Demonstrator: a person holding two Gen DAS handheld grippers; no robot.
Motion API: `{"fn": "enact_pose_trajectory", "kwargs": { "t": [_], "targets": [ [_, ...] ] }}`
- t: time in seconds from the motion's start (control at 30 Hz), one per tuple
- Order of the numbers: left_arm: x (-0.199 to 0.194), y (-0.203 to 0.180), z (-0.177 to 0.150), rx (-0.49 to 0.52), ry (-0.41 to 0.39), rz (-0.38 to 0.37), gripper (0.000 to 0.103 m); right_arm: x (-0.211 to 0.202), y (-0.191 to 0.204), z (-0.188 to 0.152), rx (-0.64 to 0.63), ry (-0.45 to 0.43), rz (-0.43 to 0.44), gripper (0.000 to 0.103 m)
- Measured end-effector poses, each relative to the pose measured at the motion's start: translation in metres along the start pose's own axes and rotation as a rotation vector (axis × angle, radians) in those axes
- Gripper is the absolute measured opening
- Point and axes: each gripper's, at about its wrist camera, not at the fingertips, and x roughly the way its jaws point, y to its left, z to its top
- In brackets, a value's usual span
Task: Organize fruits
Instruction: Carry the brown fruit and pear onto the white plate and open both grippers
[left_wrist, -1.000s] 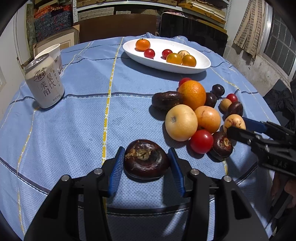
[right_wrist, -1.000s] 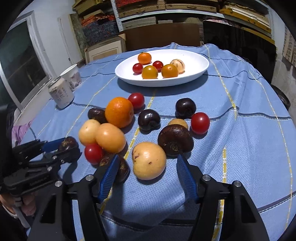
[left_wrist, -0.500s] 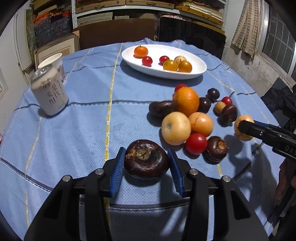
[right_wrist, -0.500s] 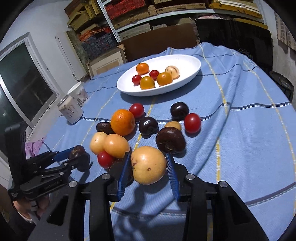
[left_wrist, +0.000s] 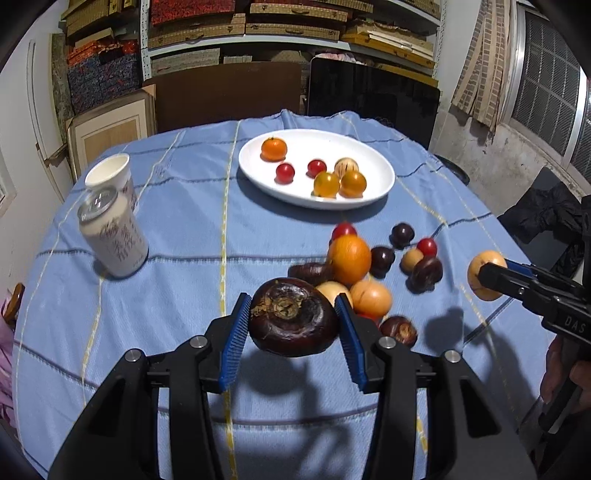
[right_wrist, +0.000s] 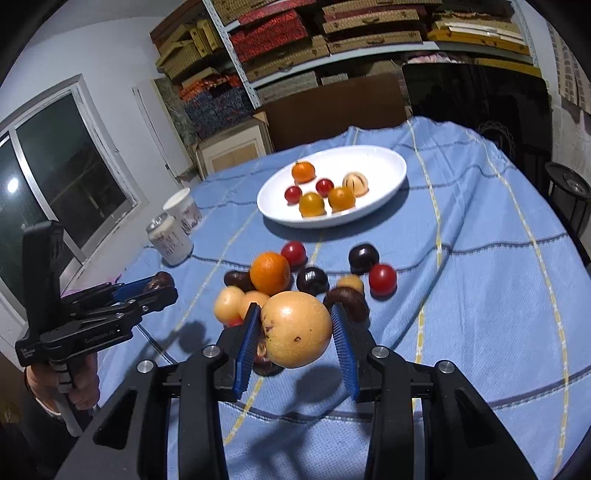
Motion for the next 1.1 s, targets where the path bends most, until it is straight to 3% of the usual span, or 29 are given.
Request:
{"fn": "enact_pose_trajectory", "kwargs": {
  "t": [0.4,0.67,0.87,1.0,1.07,1.1],
  "targets": [
    [0.038,-0.014,0.081,0.060,-0.035,0.011,0.046,0.022,-0.017,0.075,-0.054,-0.047,-0.052,0.040],
    [0.094,-0.012,0.132,0.047,-0.004,0.037,0.046,0.079,-0.038,0.133,-0.043,-0.030,-0.063,0.039],
    [0.152,-0.003,0.157,0.001,0.087,0.046,0.046,0.133,-0.059,0.151,0.017,0.036,-0.064,0.040],
    [0.178,0.001,0.167,-0.014,0.102,0.069,0.046,0.162,-0.074,0.155,0.052,0.070,-0.085,0.040],
    [0.188,0.006,0.172,-0.045,0.108,0.072,0.047,0.172,-0.083,0.156,0.093,0.067,-0.071,0.042],
    [0.189,0.007,0.174,-0.060,0.098,0.080,0.052,0.173,-0.087,0.156,0.118,0.059,-0.071,0.049]
  ]
}}
